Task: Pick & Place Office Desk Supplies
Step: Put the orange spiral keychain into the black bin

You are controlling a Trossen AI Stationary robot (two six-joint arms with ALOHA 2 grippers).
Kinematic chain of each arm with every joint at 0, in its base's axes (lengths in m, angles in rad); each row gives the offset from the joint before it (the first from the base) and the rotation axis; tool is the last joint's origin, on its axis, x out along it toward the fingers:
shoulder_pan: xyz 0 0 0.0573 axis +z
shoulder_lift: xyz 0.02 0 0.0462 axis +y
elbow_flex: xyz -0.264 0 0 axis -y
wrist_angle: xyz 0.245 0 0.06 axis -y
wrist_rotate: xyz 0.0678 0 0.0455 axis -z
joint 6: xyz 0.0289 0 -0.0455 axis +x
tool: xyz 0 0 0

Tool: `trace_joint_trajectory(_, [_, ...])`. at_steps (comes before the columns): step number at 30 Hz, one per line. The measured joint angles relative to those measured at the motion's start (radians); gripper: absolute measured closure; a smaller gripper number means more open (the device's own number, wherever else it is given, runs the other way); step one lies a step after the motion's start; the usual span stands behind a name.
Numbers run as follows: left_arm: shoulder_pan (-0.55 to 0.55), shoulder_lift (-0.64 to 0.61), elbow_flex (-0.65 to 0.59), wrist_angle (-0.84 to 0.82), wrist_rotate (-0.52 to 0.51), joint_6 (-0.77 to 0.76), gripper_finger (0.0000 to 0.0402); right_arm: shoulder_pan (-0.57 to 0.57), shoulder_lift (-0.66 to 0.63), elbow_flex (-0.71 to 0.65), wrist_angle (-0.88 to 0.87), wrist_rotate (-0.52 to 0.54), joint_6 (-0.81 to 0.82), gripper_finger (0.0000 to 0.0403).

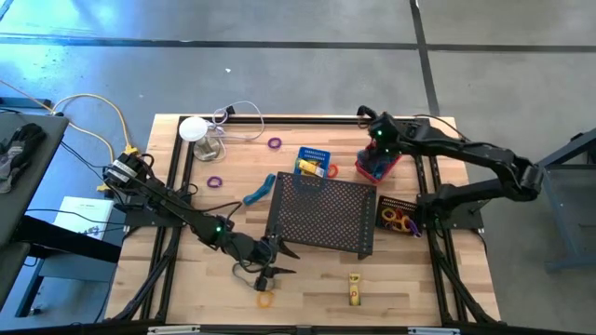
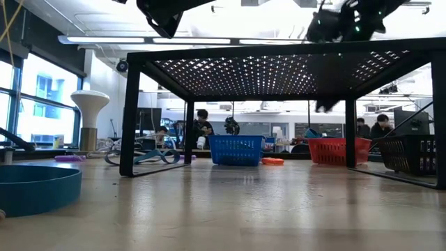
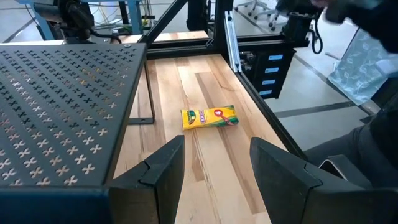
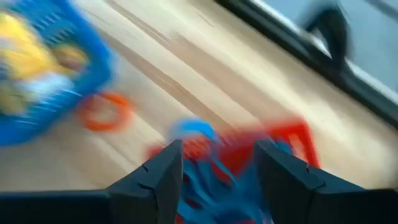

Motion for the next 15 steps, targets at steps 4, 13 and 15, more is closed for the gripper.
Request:
trace_joint_trajectory(4, [0.000, 0.000, 0.000, -0.020, 0.000, -0.001, 0.0225, 0.001, 0.002, 0.030, 0.138, -0.129, -0.098, 0.0225])
trace_joint_trajectory(13, [0.000, 0.000, 0.000, -0.056, 0.000, -0.004, 0.0225, 0.012, 0.191, 0.081, 0.177, -0.249, -0.160, 0.0225])
trace_joint_trajectory(15, [0.000, 0.000, 0.000, -0.056, 0.000, -0.004, 0.0225, 0.028, 0.248, 0.094, 0.177, -0.246, -0.179, 0.0225])
